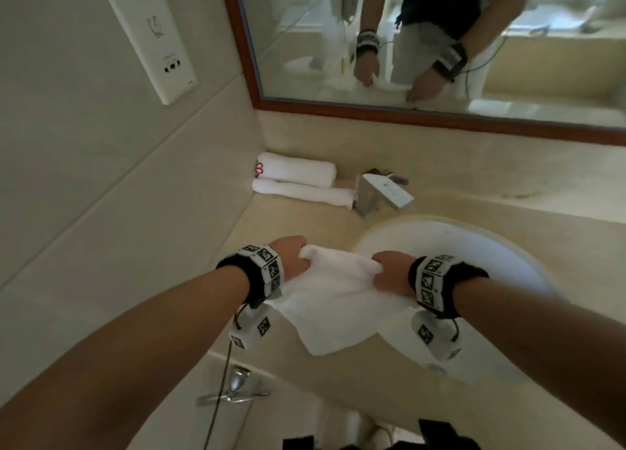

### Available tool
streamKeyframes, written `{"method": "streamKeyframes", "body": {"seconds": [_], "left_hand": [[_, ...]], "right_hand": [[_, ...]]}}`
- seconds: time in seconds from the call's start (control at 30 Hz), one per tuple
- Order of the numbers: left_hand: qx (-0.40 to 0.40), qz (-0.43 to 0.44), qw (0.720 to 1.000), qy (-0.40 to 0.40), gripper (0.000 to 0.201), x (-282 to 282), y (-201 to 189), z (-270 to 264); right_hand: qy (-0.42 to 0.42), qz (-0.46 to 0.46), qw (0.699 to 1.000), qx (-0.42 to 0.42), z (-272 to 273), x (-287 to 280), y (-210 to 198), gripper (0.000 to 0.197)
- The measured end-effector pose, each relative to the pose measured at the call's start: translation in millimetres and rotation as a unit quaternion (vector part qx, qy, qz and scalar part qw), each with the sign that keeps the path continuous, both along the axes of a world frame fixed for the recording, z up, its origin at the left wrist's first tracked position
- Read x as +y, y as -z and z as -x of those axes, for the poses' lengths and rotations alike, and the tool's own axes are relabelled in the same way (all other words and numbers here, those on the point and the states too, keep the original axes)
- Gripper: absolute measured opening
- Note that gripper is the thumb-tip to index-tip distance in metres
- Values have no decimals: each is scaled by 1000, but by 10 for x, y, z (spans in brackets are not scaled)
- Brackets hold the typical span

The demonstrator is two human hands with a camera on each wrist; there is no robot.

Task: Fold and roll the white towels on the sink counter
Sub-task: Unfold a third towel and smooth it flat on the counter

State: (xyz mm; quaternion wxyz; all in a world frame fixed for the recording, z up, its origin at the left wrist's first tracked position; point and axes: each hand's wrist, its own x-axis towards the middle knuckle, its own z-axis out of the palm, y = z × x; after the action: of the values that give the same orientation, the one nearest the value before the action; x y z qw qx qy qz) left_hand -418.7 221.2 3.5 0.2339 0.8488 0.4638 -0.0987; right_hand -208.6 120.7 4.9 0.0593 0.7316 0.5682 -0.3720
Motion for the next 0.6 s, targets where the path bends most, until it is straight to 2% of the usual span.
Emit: {"method": "streamKeyframes", "body": {"seconds": [0.17,0.33,0.47,0.53,0.6], "left_hand": [[-31,16,994,100,23,-443,-231,-903],[-31,25,977,209,36,-1200,-423,-1896],[-21,26,964,263,40,-1761,-717,-2717],[-18,41,961,273,42,-1962,-794,-3071],[-22,19,959,282,38,-2165,-792,-3478]], "right_hand": [[99,5,994,-37,-633,-874,-483,41],[139,42,986,-83,-1223,-2008,-899,39],[219,26,973,-66,-1819,-2770,-1102,40],[241,14,969,-59,-2114,-3004,-1125,38],[256,9,965,-60,-2471,-3232,-1094,39]]}}
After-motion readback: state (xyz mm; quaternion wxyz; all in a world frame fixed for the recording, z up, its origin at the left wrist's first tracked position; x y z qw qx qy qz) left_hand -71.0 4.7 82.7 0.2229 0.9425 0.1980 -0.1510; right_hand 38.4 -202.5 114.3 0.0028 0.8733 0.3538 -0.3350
